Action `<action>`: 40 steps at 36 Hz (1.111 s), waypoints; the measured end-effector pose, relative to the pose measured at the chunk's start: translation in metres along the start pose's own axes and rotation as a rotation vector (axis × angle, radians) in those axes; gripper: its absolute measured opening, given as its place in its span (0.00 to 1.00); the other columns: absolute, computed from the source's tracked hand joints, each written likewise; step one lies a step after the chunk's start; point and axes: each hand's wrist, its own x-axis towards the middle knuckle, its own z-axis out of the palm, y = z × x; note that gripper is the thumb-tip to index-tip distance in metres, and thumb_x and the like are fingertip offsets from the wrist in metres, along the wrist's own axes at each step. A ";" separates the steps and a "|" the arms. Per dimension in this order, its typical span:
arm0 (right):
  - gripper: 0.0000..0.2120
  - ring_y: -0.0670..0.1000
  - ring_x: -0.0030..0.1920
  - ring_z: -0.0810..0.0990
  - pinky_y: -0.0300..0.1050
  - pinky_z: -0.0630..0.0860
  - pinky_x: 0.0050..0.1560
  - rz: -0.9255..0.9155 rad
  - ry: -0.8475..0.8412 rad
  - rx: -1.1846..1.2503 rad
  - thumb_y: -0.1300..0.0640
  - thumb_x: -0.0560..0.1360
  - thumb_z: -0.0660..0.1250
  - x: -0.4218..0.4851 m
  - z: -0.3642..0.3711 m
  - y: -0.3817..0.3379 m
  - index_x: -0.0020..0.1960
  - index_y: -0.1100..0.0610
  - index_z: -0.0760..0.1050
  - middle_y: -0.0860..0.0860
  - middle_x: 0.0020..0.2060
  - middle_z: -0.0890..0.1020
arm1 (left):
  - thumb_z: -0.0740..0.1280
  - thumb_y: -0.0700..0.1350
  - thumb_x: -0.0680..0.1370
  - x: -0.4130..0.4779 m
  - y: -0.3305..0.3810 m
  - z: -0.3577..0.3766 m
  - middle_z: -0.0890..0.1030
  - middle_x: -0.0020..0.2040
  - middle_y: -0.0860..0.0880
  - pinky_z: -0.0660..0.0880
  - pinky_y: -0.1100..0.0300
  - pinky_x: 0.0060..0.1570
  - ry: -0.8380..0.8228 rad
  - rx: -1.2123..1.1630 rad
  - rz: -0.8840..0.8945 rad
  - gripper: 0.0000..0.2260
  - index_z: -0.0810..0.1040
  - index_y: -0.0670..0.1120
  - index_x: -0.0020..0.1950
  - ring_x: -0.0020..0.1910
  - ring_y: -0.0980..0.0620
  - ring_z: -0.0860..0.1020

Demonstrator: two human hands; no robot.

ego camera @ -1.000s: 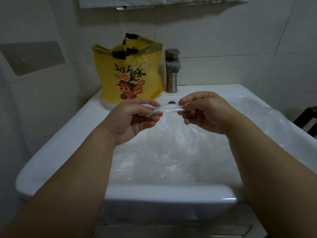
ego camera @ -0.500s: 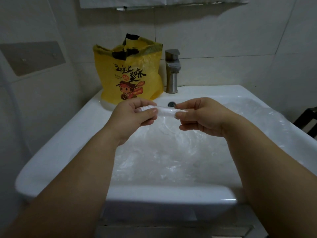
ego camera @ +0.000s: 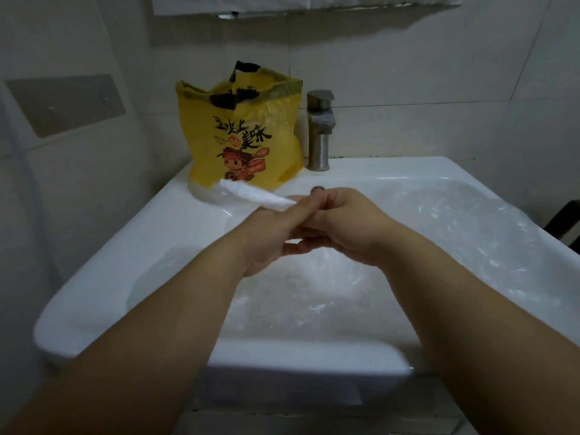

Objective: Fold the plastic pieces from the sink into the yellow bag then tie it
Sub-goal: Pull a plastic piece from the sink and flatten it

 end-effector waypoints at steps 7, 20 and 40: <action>0.07 0.49 0.35 0.79 0.41 0.79 0.37 0.061 0.012 -0.053 0.62 0.77 0.66 0.002 -0.007 -0.001 0.42 0.62 0.80 0.53 0.35 0.81 | 0.57 0.55 0.82 0.008 0.004 -0.011 0.77 0.32 0.52 0.70 0.65 0.30 0.260 0.017 0.064 0.18 0.84 0.50 0.45 0.31 0.58 0.73; 0.03 0.50 0.35 0.80 0.40 0.80 0.35 0.117 0.103 -0.086 0.63 0.75 0.69 -0.005 -0.032 -0.006 0.44 0.63 0.80 0.55 0.35 0.81 | 0.71 0.45 0.75 0.002 0.001 -0.025 0.77 0.24 0.53 0.74 0.68 0.28 0.500 0.024 0.217 0.09 0.78 0.41 0.38 0.24 0.60 0.74; 0.05 0.53 0.41 0.79 0.49 0.82 0.49 -0.199 0.303 -0.169 0.61 0.78 0.65 0.045 -0.020 -0.078 0.51 0.61 0.79 0.57 0.41 0.80 | 0.72 0.40 0.75 0.009 0.082 -0.048 0.81 0.28 0.54 0.76 0.68 0.34 0.749 0.030 0.456 0.04 0.81 0.46 0.41 0.31 0.59 0.80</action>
